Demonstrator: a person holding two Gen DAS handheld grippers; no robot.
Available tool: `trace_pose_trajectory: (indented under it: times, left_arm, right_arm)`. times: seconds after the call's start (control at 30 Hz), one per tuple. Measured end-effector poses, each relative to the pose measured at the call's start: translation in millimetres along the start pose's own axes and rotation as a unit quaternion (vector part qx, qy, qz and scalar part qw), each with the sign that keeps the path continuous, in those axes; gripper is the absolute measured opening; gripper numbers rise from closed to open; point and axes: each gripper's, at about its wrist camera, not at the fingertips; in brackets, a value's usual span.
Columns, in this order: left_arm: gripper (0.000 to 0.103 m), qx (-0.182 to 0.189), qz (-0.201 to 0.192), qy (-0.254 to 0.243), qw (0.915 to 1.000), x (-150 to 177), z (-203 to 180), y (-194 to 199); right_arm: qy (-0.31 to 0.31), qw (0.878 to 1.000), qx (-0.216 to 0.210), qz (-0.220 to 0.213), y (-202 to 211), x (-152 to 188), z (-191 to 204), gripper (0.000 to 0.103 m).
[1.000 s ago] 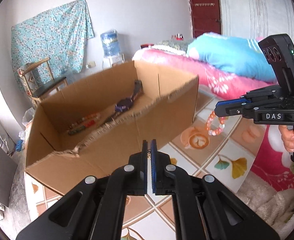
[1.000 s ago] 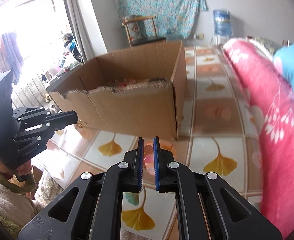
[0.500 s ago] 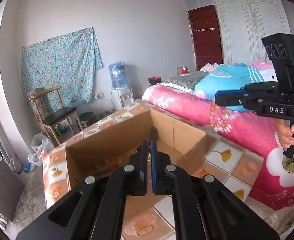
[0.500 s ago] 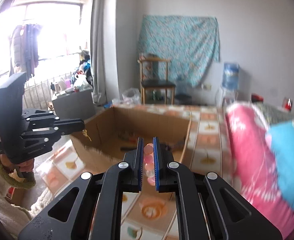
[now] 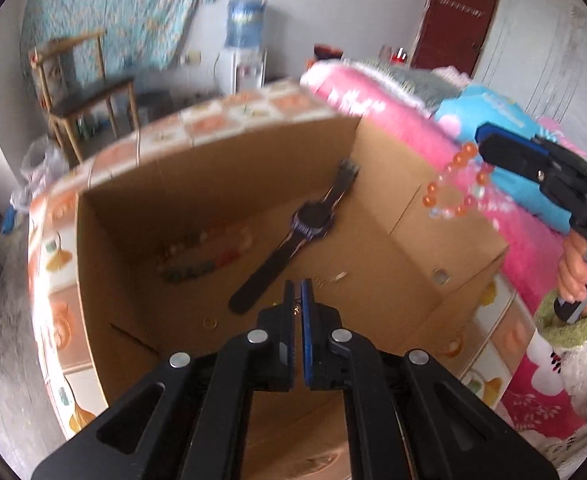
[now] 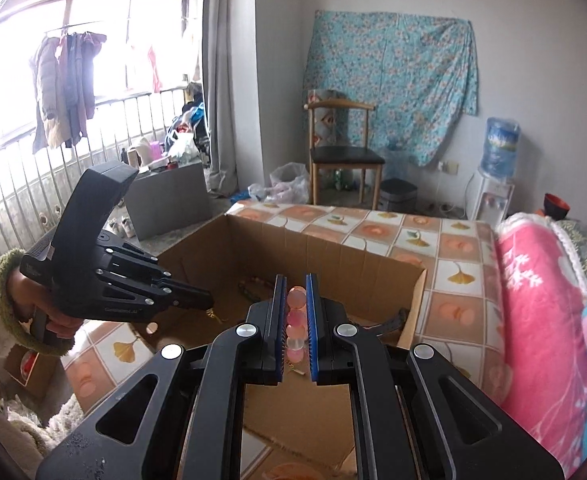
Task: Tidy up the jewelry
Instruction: 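Carry the orange bracelet into the box and open the right gripper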
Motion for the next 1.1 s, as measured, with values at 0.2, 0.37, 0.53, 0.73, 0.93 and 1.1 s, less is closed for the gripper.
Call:
trace_pose_trajectory:
  times: [0.2, 0.37, 0.53, 0.73, 0.93, 1.1]
  left_arm:
    - [0.008, -0.013, 0.019, 0.013, 0.9996, -4.9, 14.2, -10.7]
    - [0.011, -0.019, -0.001, 0.031, 0.9993, -8.1, 28.6, -5.2]
    - [0.026, -0.012, -0.042, 0.039, 0.9983, -1.3, 30.5, 19.7]
    - [0.066, -0.034, -0.091, 0.041, 0.9944, 17.1, 23.3, 54.1]
    - [0.078, -0.05, -0.121, 0.056, 0.9898, 37.5, 23.6, 75.5]
    - [0.083, -0.057, -0.134, 0.069, 0.9869, 51.4, 19.7, 87.1]
  right_arm:
    - [-0.002, 1.0, -0.001, 0.021, -20.1, -3.7, -11.0, 0.007]
    - [-0.007, 0.999, -0.006, 0.043, -25.3, -4.6, -14.3, 0.007]
    - [-0.033, 0.993, -0.025, 0.107, -44.1, -3.4, -20.9, 0.007]
    - [-0.066, 0.973, -0.044, 0.219, -82.3, 7.5, -29.9, 0.007]
    - [-0.052, 0.948, -0.028, 0.312, -112.5, 21.3, -27.9, 0.007]
    - [0.005, 0.944, 0.045, 0.327, -112.3, 19.3, -15.1, 0.021]
Point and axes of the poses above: each gripper's, at about its wrist camera, not at the fingertips, and y roughly against the way its jaws point, z to its left, x to its underside, and after that the axes turned 11 degrees about -x, right-handed
